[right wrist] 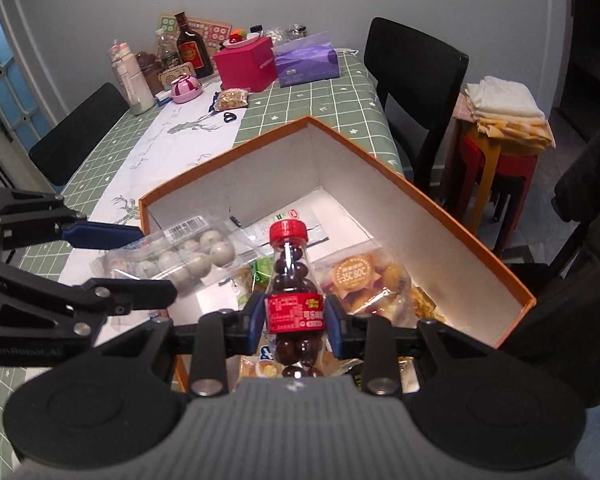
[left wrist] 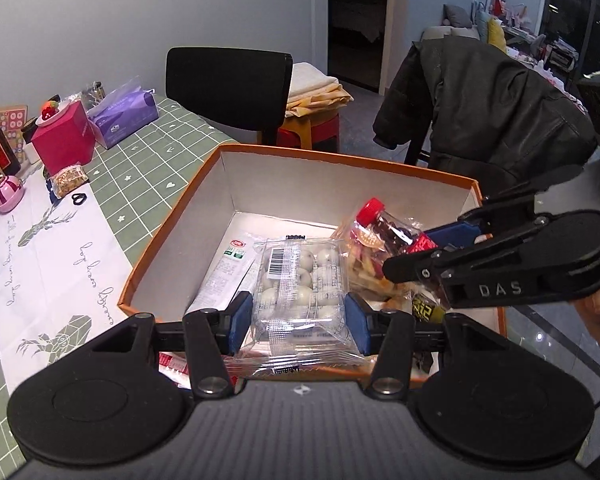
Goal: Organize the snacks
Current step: 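Carry both items into the orange box and open both tools, then lift both open tools out of the box and move toward the runner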
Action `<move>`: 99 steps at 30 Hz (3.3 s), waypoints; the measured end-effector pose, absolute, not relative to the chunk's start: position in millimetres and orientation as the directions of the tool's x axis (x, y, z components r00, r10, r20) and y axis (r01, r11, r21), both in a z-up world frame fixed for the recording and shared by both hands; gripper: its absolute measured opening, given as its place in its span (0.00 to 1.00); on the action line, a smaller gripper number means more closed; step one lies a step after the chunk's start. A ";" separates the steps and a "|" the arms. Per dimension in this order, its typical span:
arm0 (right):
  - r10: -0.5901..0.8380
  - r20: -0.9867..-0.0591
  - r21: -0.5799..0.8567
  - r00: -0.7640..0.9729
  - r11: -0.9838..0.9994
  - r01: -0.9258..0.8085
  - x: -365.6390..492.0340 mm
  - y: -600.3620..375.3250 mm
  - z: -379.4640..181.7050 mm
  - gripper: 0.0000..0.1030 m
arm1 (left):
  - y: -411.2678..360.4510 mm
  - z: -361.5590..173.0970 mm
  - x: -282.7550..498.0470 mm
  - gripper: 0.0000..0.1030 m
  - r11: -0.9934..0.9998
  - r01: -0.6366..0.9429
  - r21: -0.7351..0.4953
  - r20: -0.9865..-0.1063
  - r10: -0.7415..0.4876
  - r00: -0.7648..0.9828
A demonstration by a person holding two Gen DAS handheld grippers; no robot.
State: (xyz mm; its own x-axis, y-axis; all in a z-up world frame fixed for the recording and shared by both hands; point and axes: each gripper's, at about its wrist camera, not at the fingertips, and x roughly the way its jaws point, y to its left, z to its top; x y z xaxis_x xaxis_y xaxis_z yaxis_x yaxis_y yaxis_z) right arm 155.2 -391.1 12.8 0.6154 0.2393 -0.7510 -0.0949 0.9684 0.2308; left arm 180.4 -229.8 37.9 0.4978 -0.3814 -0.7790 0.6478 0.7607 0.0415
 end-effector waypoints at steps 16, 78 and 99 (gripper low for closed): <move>0.214 -0.800 0.203 0.560 0.976 -0.084 170.6 -381.9 -12.3 0.30 | -250.0 0.0 204.2 0.56 0.793 0.603 0.083 -0.825 -0.284 0.488; 0.250 -0.747 0.199 0.617 0.968 -0.152 146.8 -336.2 30.8 0.40 | -161.7 78.5 163.8 0.79 0.859 0.490 0.144 -0.708 -0.256 0.658; 0.291 -0.738 0.063 0.608 0.928 -0.367 133.6 -231.1 22.5 0.45 | -35.5 -2.2 174.4 0.82 0.955 0.293 0.043 -0.733 -0.168 0.659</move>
